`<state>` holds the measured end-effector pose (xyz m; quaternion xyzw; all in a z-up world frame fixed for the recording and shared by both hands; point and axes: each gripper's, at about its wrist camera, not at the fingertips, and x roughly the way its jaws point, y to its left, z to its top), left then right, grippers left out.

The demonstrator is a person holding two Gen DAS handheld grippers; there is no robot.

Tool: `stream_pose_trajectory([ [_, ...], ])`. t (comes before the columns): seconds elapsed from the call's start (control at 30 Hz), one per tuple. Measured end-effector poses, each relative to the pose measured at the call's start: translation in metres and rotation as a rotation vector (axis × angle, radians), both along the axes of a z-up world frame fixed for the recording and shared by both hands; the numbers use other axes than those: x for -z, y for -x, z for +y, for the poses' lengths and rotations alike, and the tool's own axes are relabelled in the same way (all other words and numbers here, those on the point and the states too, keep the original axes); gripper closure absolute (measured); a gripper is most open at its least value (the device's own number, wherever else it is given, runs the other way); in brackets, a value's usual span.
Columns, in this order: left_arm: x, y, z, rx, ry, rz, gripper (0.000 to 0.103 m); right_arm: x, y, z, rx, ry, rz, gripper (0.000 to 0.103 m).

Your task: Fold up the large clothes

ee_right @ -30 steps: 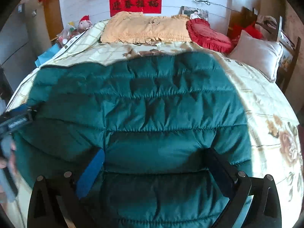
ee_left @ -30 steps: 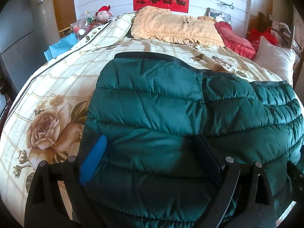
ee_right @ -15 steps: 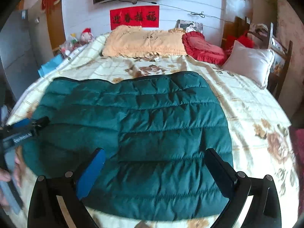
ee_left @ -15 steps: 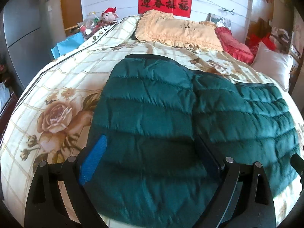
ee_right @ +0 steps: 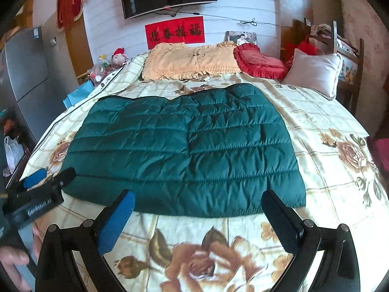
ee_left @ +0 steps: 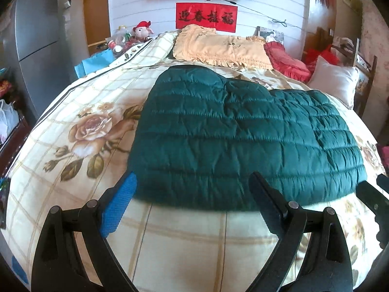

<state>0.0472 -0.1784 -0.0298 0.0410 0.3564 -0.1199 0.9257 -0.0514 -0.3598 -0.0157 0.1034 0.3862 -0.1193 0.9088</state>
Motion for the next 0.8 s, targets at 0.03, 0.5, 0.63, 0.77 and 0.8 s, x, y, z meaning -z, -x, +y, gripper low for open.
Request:
stream_pose_trajectory([
  [0.03, 0.000, 0.004, 0.001, 0.001, -0.003, -0.006, 0.010, -0.001, 0.003, 0.004, 0.000, 0.007, -0.004, 0.000],
  [0.5, -0.009, 0.044, 0.011, -0.008, 0.015, -0.046, 0.010, -0.009, 0.030, 0.032, -0.010, 0.053, -0.029, 0.000],
  [0.63, -0.008, 0.050, 0.013, -0.021, 0.022, -0.042, 0.010, -0.012, 0.036, 0.033, -0.012, 0.053, -0.038, 0.000],
  [0.77, -0.010, 0.055, 0.012, -0.012, 0.022, -0.050, 0.010, -0.013, 0.039, 0.034, -0.012, 0.060, -0.038, 0.000],
  [0.8, -0.011, 0.057, 0.011, -0.010, 0.021, -0.050, 0.010, -0.013, 0.039, 0.034, -0.010, 0.059, -0.038, 0.000],
])
